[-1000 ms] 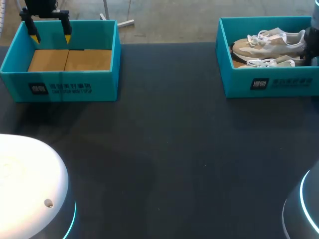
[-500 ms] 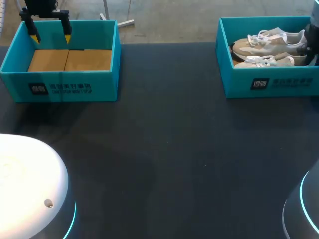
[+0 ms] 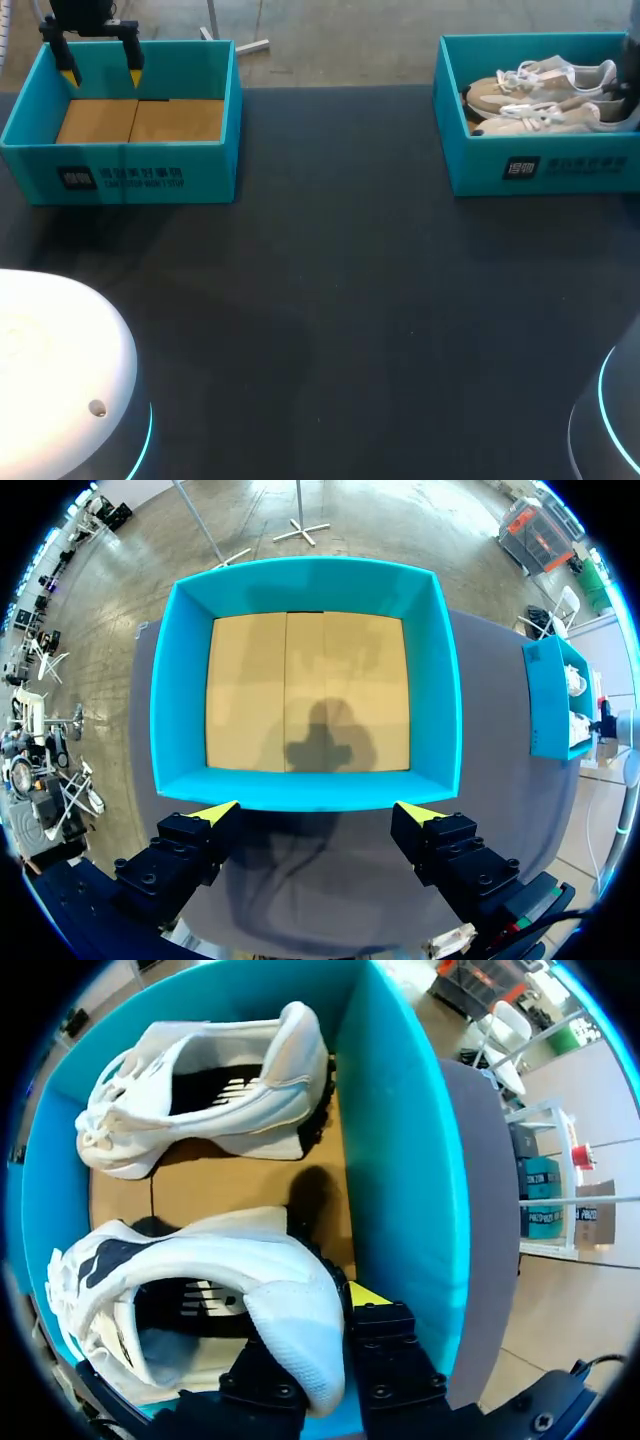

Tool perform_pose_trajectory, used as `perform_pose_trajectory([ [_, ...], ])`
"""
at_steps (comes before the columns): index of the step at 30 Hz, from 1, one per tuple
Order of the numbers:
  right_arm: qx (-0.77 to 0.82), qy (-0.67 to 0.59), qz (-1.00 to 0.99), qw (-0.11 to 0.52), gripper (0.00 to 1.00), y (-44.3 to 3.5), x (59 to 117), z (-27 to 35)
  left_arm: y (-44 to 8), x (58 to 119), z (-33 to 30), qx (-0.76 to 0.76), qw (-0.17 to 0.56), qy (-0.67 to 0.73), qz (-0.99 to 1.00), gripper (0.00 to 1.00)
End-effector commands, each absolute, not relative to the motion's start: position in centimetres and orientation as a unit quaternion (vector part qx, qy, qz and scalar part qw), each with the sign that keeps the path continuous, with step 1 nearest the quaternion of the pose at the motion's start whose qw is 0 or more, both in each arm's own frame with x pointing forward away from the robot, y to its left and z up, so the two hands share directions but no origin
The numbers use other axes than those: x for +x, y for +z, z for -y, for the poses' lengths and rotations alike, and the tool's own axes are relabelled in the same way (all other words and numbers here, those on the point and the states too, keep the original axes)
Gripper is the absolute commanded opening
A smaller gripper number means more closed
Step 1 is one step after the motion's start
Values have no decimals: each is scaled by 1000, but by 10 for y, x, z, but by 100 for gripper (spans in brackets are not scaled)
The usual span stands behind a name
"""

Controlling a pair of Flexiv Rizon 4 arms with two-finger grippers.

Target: Take the shoe out of the shoebox, open the shoe tongue, remove and reinsert the insole, then place the shoe into the shoebox

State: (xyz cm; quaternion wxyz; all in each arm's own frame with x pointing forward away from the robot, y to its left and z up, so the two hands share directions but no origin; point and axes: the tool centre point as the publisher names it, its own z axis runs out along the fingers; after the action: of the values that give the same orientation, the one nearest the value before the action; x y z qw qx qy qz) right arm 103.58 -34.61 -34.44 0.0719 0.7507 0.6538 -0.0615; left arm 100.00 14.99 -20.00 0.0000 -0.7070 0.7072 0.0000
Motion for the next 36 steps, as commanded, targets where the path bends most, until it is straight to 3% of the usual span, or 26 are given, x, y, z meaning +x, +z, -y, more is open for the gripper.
perform_pose_trajectory([
  [1, 764, -77, -637, 72, 0, -337, 1044, 349, -200, 1000, -150, -707, 0, 0, -707, 100],
  [19, 798, -69, -591, 95, 0, -311, 1057, 356, -200, 1000, -150, -707, 0, 0, -707, 100],
  [36, 798, -76, -587, 109, 0, -229, 1053, 355, -200, 1000, -150, -707, 0, 0, -707, 100],
])
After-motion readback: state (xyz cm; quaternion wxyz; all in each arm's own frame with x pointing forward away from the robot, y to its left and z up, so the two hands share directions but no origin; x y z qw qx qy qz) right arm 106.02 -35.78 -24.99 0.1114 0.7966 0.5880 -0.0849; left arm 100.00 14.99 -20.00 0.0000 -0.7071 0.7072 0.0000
